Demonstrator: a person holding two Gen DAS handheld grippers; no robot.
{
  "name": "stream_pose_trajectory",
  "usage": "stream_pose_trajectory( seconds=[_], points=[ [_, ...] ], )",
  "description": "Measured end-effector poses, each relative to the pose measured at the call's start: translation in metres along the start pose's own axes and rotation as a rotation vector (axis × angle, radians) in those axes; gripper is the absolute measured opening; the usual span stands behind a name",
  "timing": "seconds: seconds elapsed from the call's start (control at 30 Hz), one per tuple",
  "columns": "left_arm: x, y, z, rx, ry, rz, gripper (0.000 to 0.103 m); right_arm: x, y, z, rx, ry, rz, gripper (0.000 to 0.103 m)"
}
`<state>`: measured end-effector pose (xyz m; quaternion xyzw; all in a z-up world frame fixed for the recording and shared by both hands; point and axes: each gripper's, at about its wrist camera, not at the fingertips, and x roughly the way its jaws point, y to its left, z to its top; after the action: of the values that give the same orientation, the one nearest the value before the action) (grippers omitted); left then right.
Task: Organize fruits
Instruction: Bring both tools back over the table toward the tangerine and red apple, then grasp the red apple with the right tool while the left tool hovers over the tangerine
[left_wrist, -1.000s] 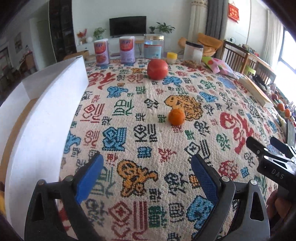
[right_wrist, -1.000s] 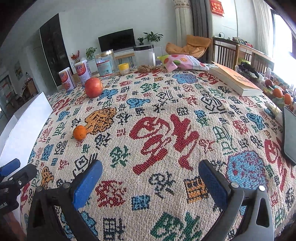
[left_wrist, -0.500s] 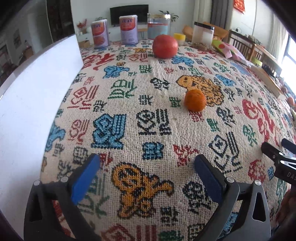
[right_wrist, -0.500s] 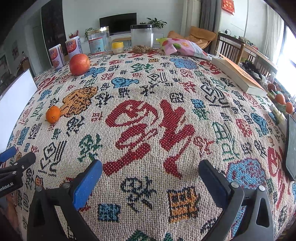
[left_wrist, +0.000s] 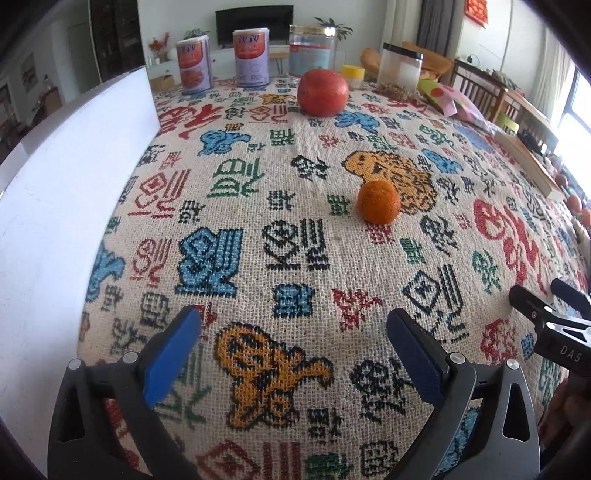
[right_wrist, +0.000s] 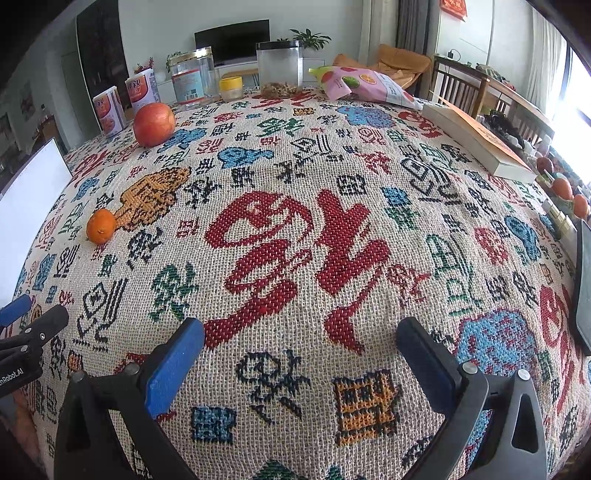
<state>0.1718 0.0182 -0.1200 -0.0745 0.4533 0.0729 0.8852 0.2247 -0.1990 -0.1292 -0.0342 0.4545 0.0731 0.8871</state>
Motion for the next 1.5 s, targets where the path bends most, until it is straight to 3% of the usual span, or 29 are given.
stream_pose_trajectory(
  seconds=[0.1, 0.2, 0.23, 0.3, 0.33, 0.43, 0.47, 0.5, 0.67, 0.8, 0.93, 1.03, 1.1, 1.27, 1.5],
  points=[
    [-0.008, -0.023, 0.021, 0.042, -0.072, -0.075, 0.101, 0.000, 0.000, 0.000, 0.000, 0.000, 0.000, 0.103],
    [0.009, -0.044, 0.041, 0.118, -0.100, -0.044, 0.100, 0.000, 0.000, 0.000, 0.000, 0.000, 0.000, 0.103],
    [0.018, -0.046, 0.046, 0.120, -0.100, -0.016, 0.096, 0.000, 0.000, 0.000, 0.000, 0.000, 0.000, 0.103],
    [0.036, -0.043, 0.049, 0.108, -0.066, 0.009, 0.070, 0.000, 0.000, 0.000, 0.000, 0.000, 0.000, 0.103],
    [0.044, -0.040, 0.049, 0.098, -0.036, 0.004, 0.067, 0.000, 0.000, 0.000, 0.001, 0.000, 0.000, 0.103],
    [0.043, -0.035, 0.050, 0.073, -0.063, -0.029, 0.063, 0.000, 0.000, 0.000, 0.000, 0.001, -0.001, 0.103],
    [0.042, -0.034, 0.050, 0.071, -0.068, -0.057, 0.038, 0.000, 0.000, 0.000, 0.001, 0.001, -0.001, 0.103],
    [0.040, -0.034, 0.050, 0.071, -0.070, -0.065, 0.029, 0.000, 0.000, 0.000, 0.000, 0.001, -0.001, 0.103],
    [0.021, -0.015, 0.040, 0.007, -0.045, -0.074, 0.029, 0.000, 0.000, 0.000, 0.001, 0.001, -0.001, 0.103],
    [0.001, 0.015, 0.028, -0.016, -0.042, -0.028, 0.029, 0.000, 0.000, 0.000, 0.001, 0.001, -0.002, 0.103],
    [0.010, 0.035, 0.018, -0.010, -0.020, 0.028, 0.029, 0.000, 0.000, 0.001, 0.001, 0.001, -0.002, 0.103],
    [0.009, 0.037, 0.015, -0.013, -0.051, 0.056, 0.045, 0.000, 0.000, 0.001, 0.001, 0.001, -0.002, 0.103],
    [0.012, 0.034, 0.012, -0.001, -0.057, 0.099, 0.083, 0.000, 0.000, 0.000, 0.001, 0.001, -0.001, 0.103],
    [0.020, 0.044, 0.014, -0.054, -0.018, 0.116, 0.100, 0.000, 0.000, 0.000, 0.001, 0.002, -0.002, 0.103],
    [0.021, 0.043, 0.013, -0.049, -0.015, 0.128, 0.103, 0.000, 0.000, 0.001, 0.001, 0.002, -0.003, 0.103]
  ],
)
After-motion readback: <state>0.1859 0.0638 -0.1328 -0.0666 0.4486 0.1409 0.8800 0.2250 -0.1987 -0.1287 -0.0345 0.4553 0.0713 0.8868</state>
